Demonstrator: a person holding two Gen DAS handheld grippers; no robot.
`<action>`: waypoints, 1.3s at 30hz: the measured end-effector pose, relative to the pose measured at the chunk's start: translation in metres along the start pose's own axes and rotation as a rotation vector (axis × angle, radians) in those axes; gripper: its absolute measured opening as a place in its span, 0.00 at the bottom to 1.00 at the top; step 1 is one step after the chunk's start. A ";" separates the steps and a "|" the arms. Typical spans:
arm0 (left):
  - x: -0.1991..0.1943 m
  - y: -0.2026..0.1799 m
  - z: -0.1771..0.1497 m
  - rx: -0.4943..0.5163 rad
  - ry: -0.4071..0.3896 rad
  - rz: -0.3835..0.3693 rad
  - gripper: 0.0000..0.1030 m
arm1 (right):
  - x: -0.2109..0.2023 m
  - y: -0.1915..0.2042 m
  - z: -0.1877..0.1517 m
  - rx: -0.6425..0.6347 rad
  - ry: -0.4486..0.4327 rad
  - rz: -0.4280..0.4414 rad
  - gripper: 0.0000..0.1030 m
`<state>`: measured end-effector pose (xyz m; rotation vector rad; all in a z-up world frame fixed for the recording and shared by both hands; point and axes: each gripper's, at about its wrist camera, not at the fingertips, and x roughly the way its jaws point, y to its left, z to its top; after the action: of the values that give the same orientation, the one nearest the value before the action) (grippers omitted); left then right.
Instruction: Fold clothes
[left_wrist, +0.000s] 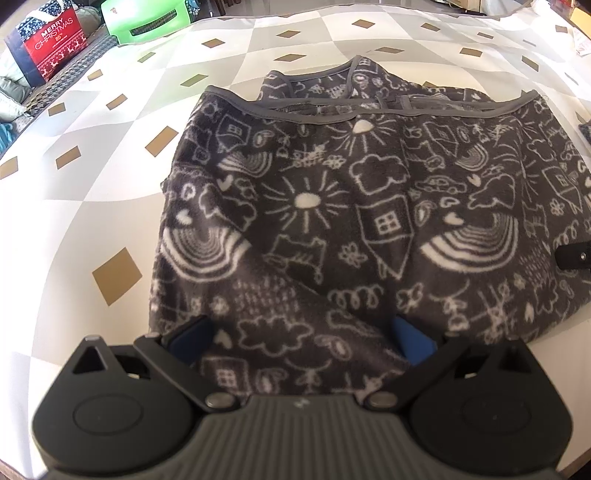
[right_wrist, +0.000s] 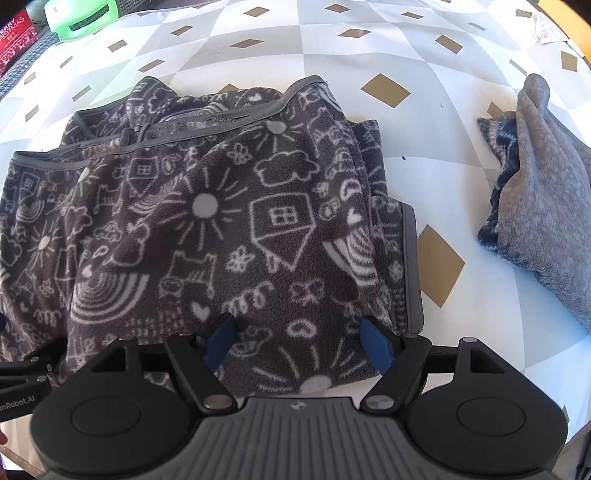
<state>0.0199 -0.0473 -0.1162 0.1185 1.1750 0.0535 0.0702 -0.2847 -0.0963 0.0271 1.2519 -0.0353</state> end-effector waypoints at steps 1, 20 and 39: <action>-0.002 0.000 -0.002 -0.002 0.002 0.001 1.00 | 0.000 0.001 0.000 -0.001 -0.001 -0.001 0.71; 0.004 -0.001 0.017 -0.011 0.049 0.024 1.00 | 0.017 0.015 0.017 -0.081 0.140 -0.014 0.96; -0.053 0.026 -0.023 -0.069 0.083 0.059 1.00 | 0.031 0.039 0.018 -0.090 0.050 -0.012 1.00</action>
<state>-0.0212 -0.0253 -0.0732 0.0911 1.2513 0.1517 0.0984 -0.2471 -0.1198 -0.0580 1.3021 0.0109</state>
